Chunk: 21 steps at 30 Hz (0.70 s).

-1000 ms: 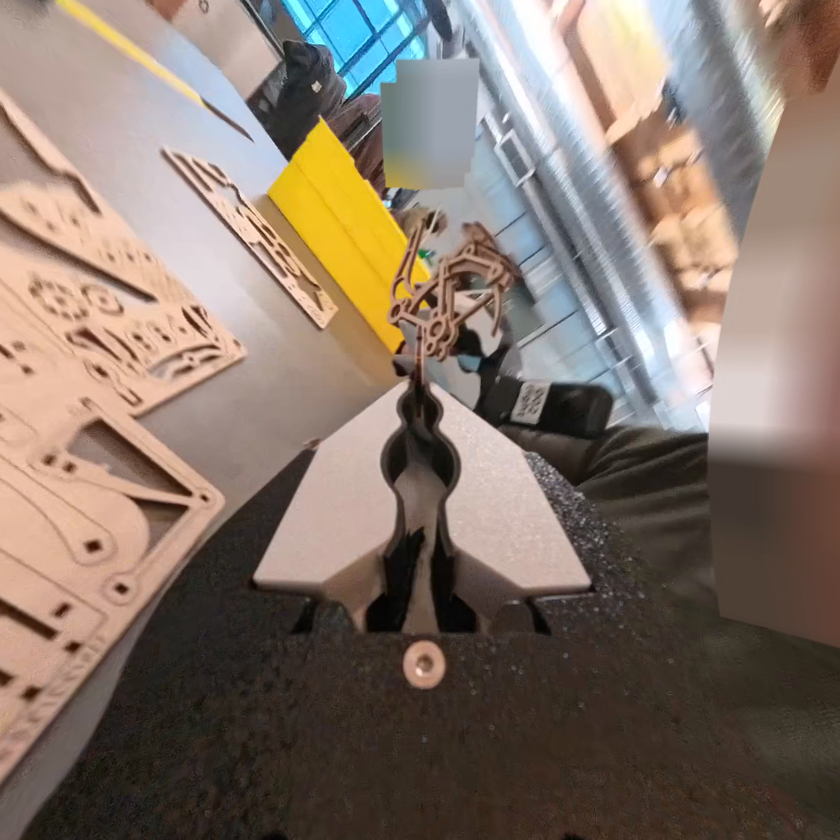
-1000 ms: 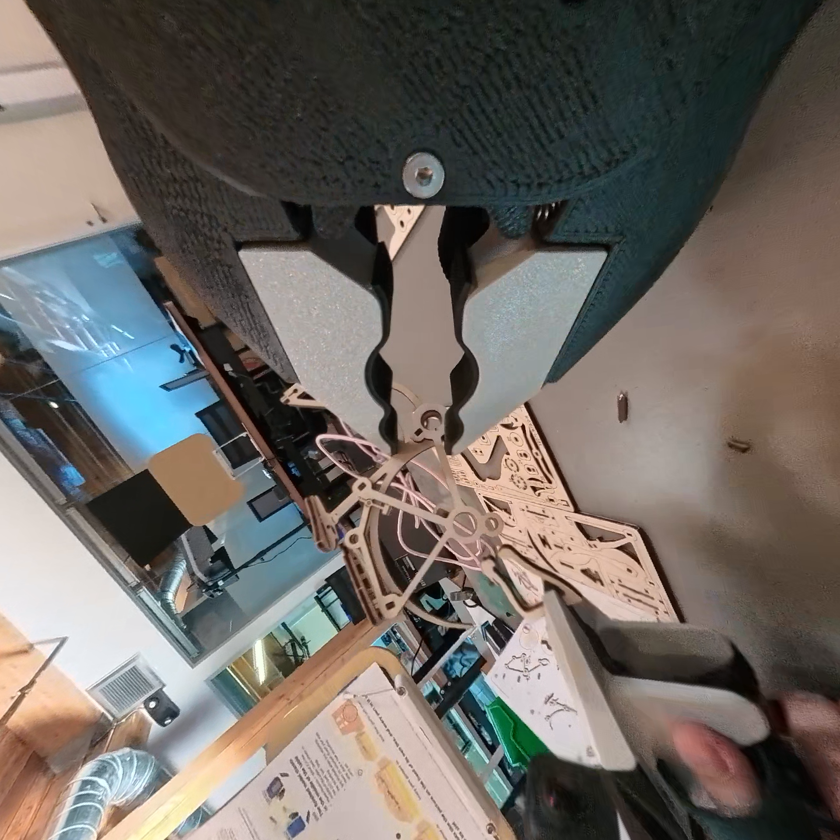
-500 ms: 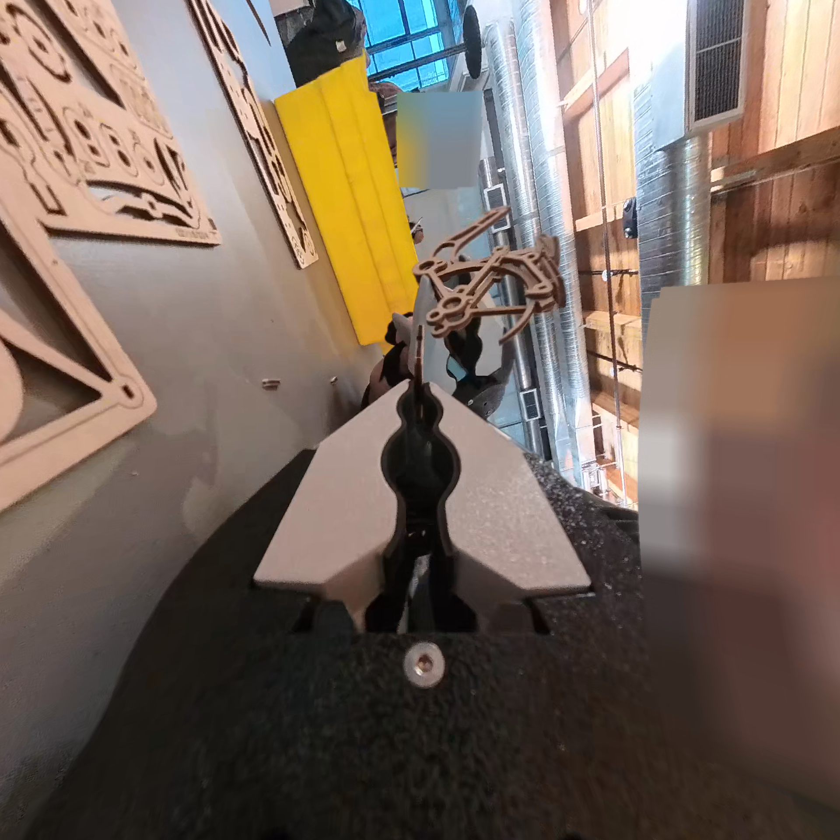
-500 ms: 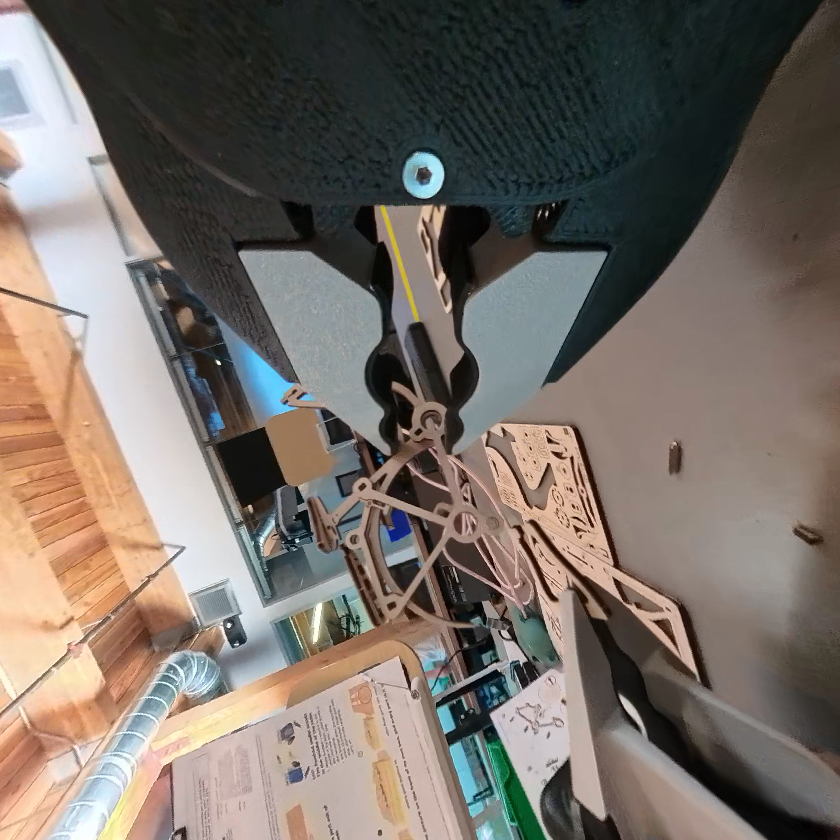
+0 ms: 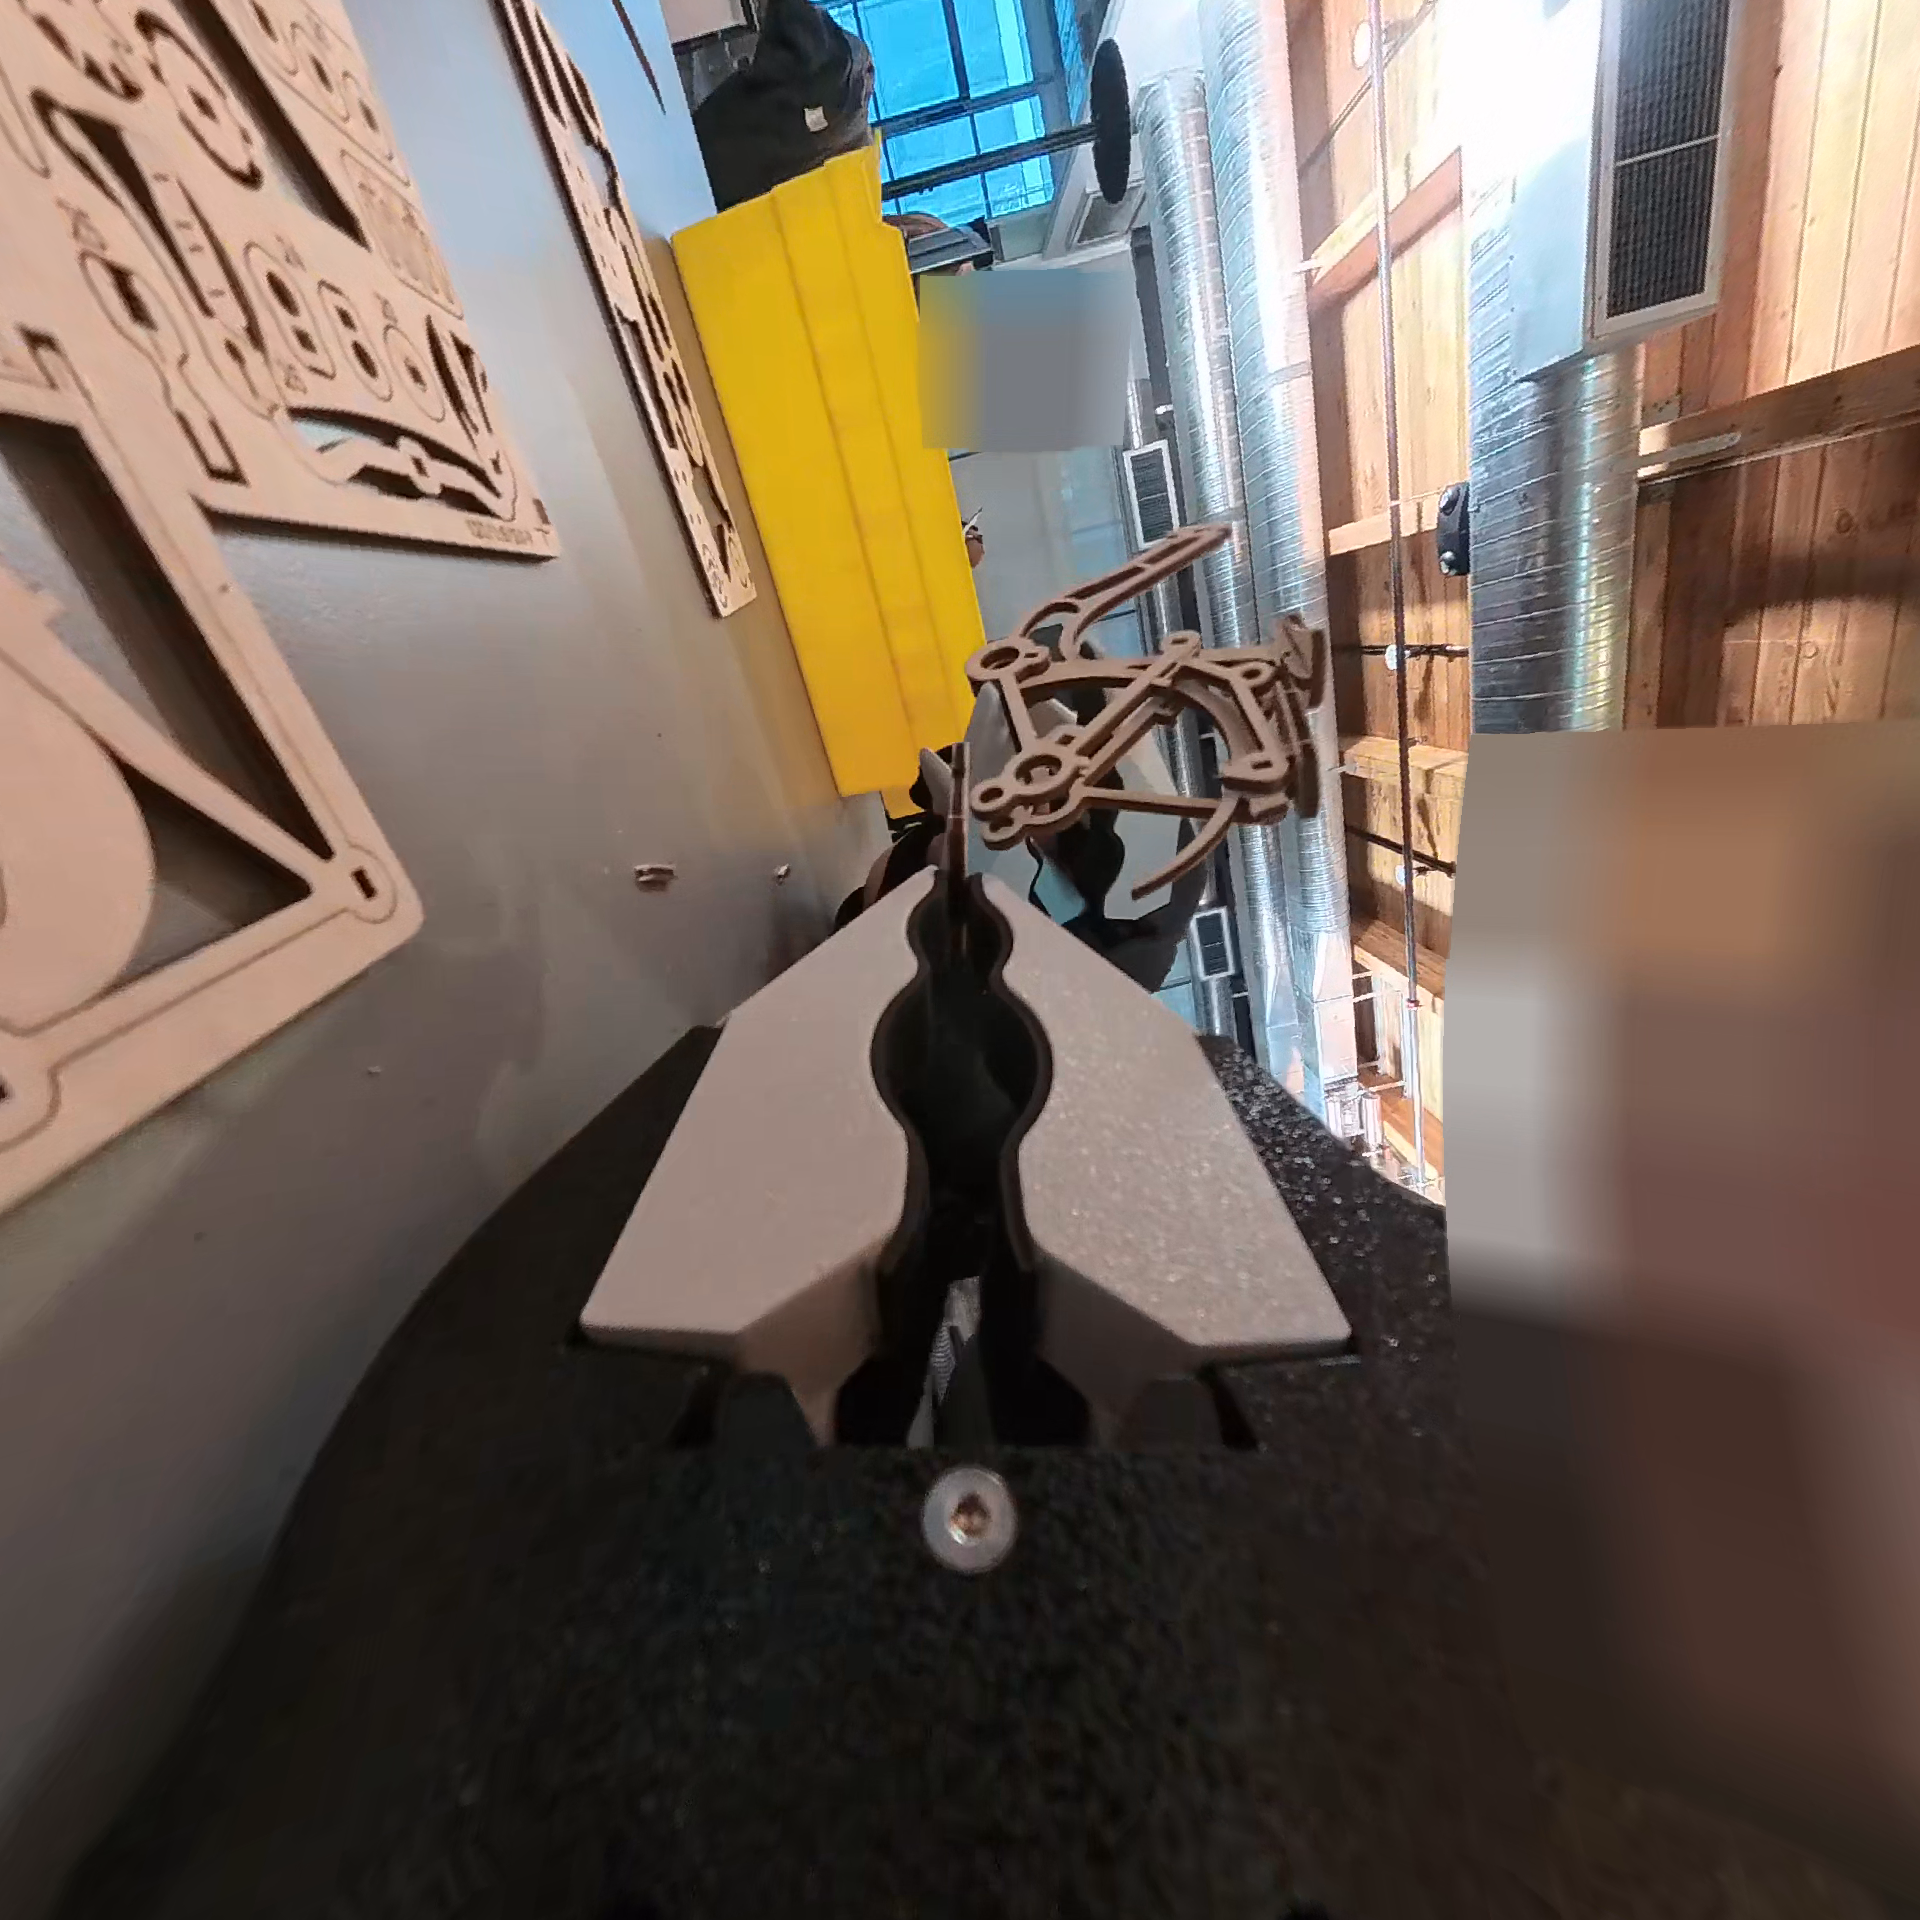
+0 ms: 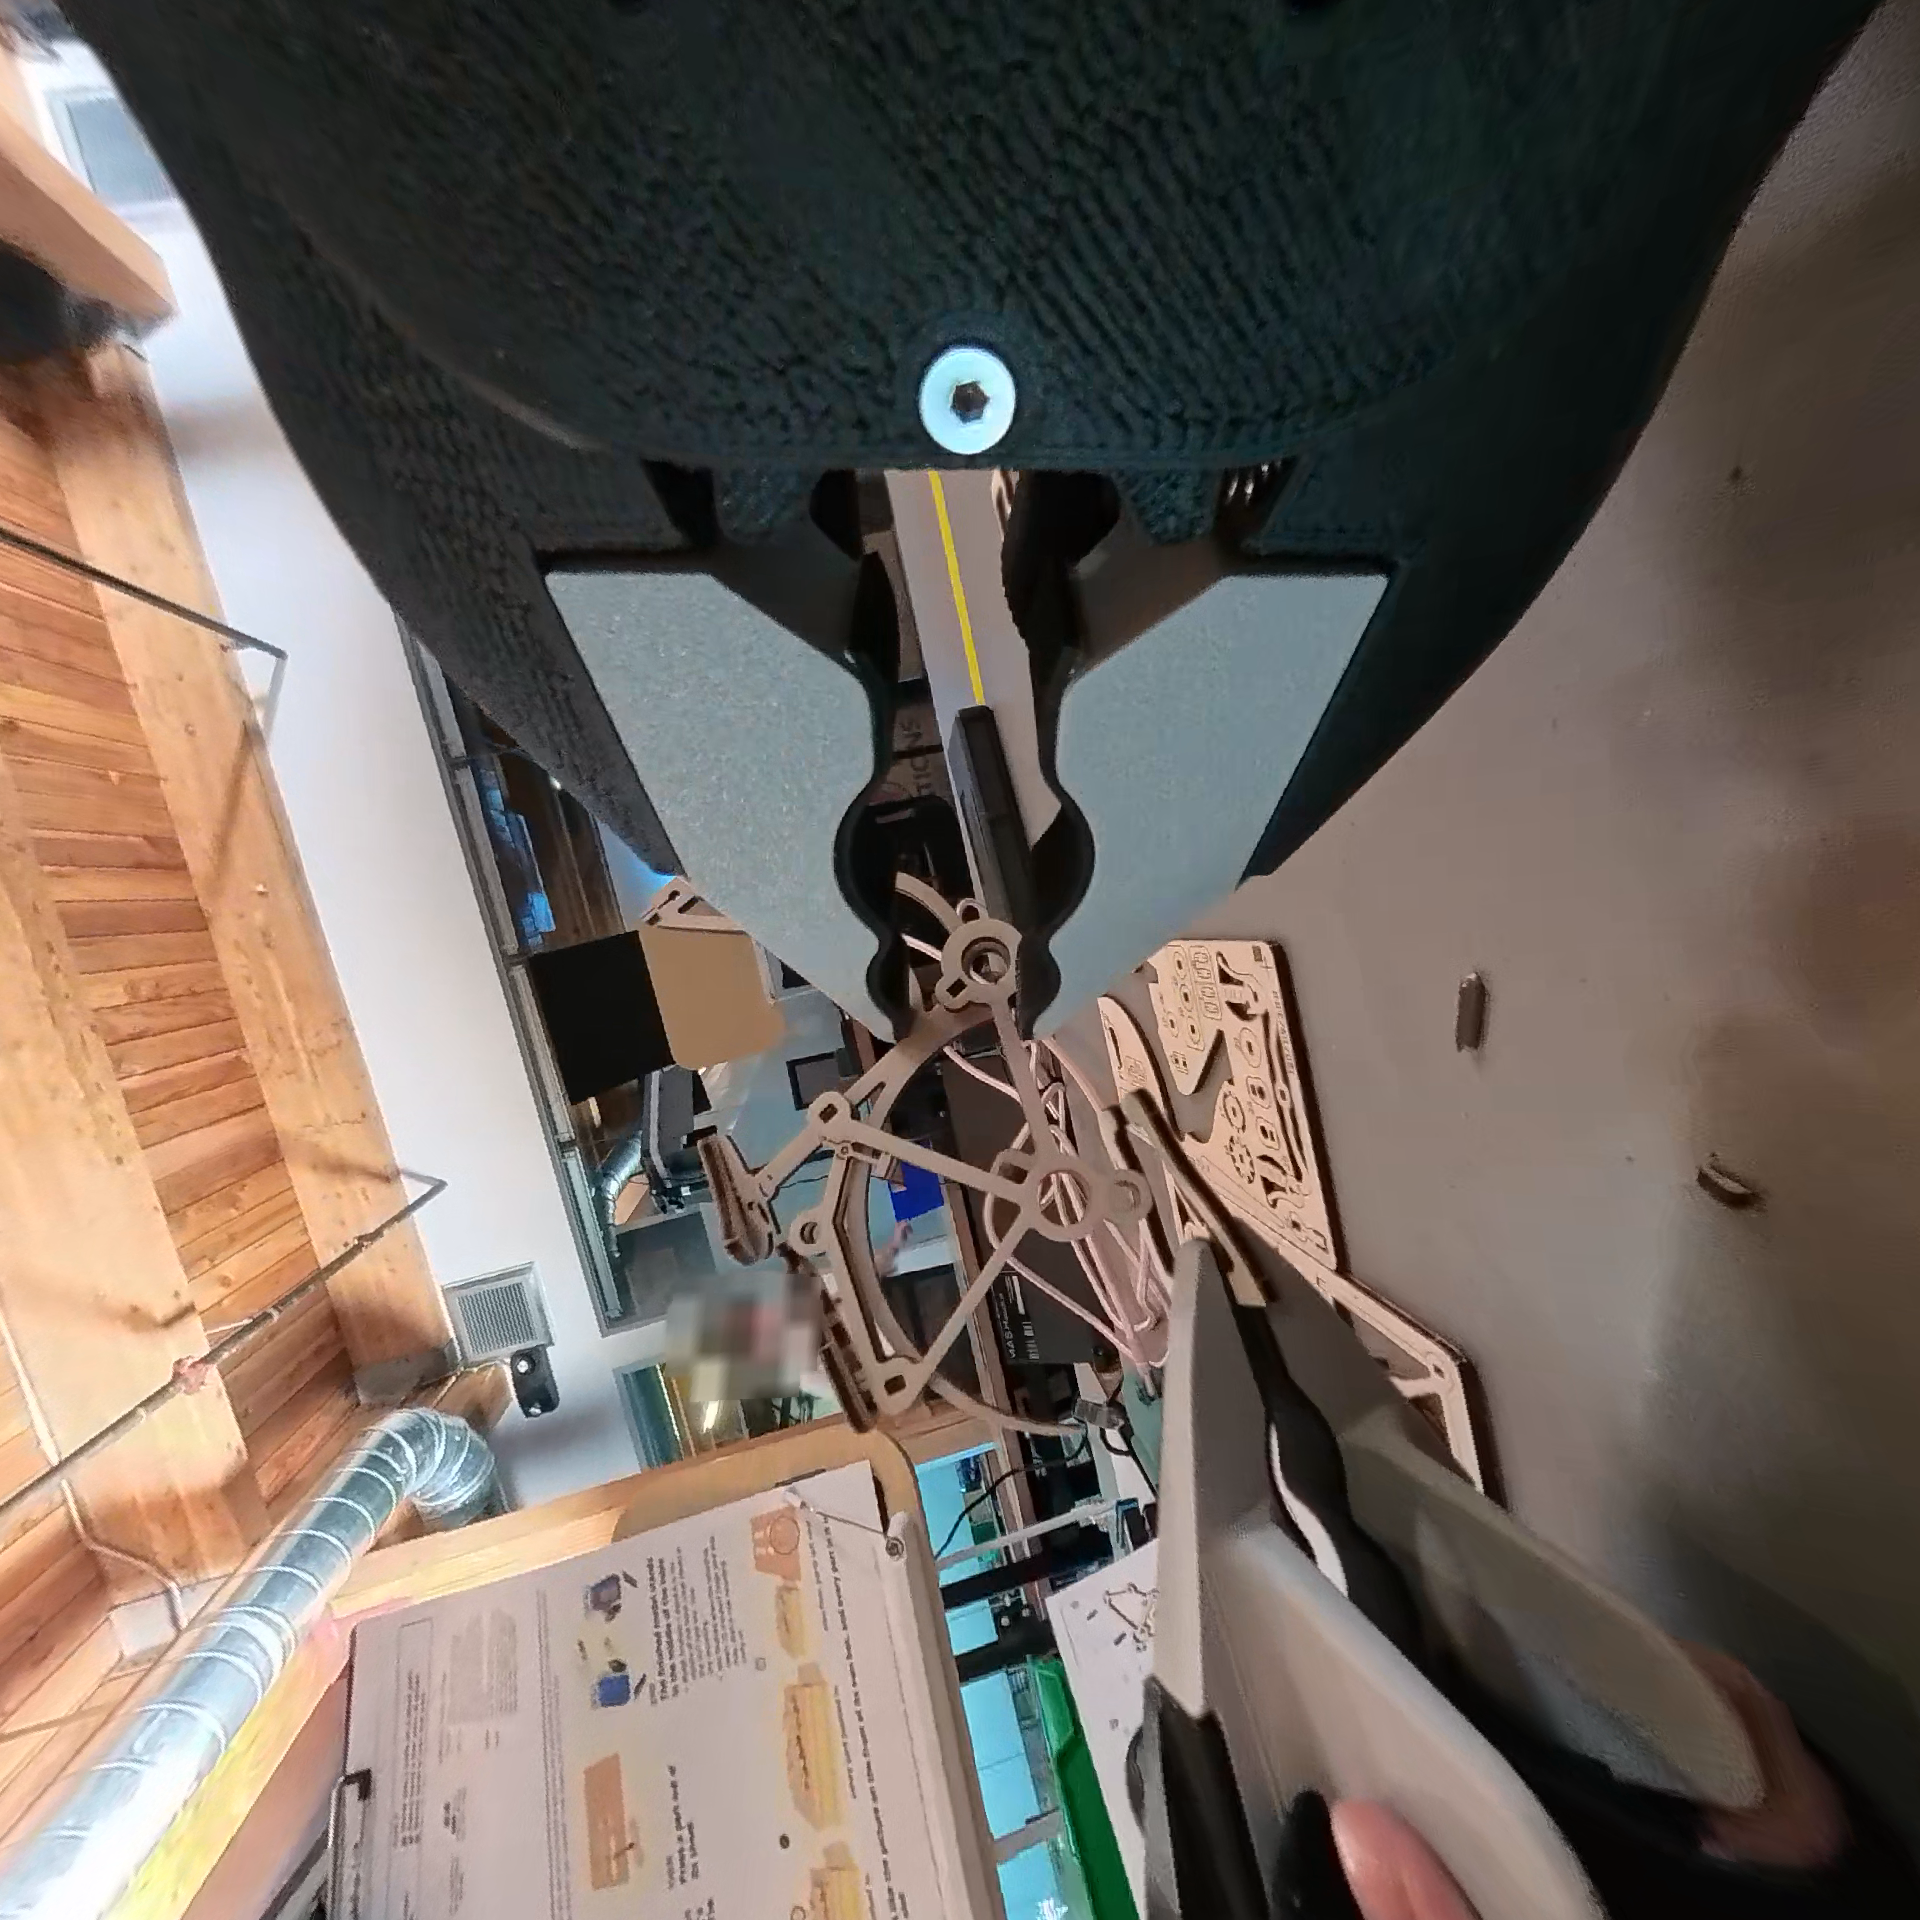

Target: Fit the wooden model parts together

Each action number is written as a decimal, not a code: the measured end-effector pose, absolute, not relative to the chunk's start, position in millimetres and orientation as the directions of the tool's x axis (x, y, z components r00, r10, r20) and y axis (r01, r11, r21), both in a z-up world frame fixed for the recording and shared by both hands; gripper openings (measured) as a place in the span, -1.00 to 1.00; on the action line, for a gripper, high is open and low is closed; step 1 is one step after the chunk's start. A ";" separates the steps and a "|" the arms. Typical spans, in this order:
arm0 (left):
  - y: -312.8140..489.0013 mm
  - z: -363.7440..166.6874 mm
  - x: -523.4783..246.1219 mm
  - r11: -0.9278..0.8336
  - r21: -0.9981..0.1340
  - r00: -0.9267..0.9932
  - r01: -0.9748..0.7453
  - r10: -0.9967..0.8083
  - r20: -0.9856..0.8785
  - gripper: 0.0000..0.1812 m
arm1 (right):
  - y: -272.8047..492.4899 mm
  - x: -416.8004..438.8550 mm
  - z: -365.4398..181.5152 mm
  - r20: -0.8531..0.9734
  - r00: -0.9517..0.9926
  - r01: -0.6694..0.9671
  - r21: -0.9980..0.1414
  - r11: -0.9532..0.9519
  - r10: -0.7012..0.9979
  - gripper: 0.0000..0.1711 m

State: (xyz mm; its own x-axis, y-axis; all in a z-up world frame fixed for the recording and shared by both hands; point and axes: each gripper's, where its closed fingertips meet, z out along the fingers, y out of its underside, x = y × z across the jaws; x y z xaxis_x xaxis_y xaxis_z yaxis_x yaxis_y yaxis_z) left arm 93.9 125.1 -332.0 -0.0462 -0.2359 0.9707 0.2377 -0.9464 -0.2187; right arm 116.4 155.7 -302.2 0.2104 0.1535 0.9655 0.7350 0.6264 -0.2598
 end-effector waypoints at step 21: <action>125.9 -331.9 96.4 -0.947 -0.174 -0.066 0.269 -0.199 0.978 -0.99 | 167.6 118.9 -322.9 0.946 0.193 0.751 -0.314 0.581 0.261 -0.79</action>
